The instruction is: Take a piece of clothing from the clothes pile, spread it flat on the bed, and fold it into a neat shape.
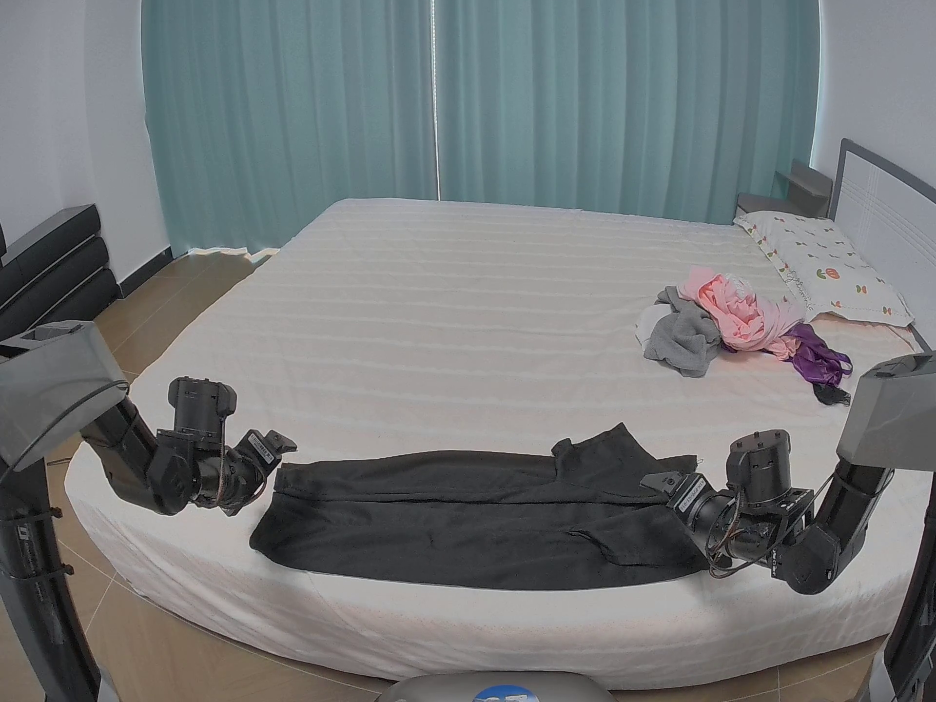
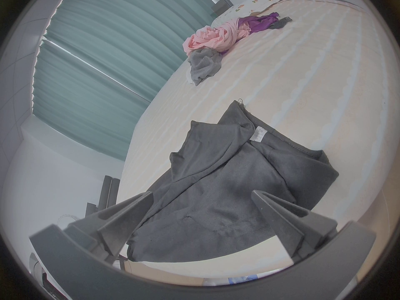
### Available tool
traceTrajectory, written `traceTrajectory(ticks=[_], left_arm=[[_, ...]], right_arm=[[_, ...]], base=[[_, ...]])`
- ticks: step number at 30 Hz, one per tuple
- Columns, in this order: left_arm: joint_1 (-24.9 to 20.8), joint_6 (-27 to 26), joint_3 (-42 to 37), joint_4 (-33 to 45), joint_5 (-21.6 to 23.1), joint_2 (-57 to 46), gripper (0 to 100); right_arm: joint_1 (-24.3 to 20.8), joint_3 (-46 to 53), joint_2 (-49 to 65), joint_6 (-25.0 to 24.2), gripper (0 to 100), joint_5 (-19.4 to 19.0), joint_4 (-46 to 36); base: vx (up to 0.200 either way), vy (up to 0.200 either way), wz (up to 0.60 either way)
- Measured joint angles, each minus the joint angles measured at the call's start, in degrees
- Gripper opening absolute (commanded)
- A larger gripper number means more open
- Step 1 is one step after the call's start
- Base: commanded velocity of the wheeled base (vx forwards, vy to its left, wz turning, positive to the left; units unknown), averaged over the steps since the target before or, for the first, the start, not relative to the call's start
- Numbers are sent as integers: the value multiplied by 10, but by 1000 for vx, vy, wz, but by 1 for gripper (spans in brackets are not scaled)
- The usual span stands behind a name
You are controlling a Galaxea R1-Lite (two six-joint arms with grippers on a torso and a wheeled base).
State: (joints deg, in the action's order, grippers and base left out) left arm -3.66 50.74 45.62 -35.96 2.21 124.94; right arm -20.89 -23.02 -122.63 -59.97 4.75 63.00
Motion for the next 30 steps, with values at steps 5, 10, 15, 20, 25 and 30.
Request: traceTrajectory(ticks=[5, 10, 15, 20, 25, 30], left_arm=[[-4, -2, 54, 23, -14, 41, 100], [-9, -3, 103, 56, -23, 69, 100], [-18, -8, 141, 81, -49, 93, 0], [-25, -18, 151, 83, -63, 106, 0], [-24, -19, 154, 83, -78, 108, 0], [-20, -19, 155, 89, -84, 94, 0]], right_arm=[[7, -9, 0, 1, 100, -1, -2], [12, -16, -4, 1, 100, -1, -3], [22, -30, -17, 5, 100, -1, -3], [34, -49, -27, 18, 100, 0, -8], [39, -82, -32, 23, 100, 2, -61], [45, -144, -44, 27, 100, 6, -136]], base=[[0, 0, 0], [0, 0, 0], [0, 0, 0], [0, 0, 0], [0, 0, 0], [0, 0, 0]])
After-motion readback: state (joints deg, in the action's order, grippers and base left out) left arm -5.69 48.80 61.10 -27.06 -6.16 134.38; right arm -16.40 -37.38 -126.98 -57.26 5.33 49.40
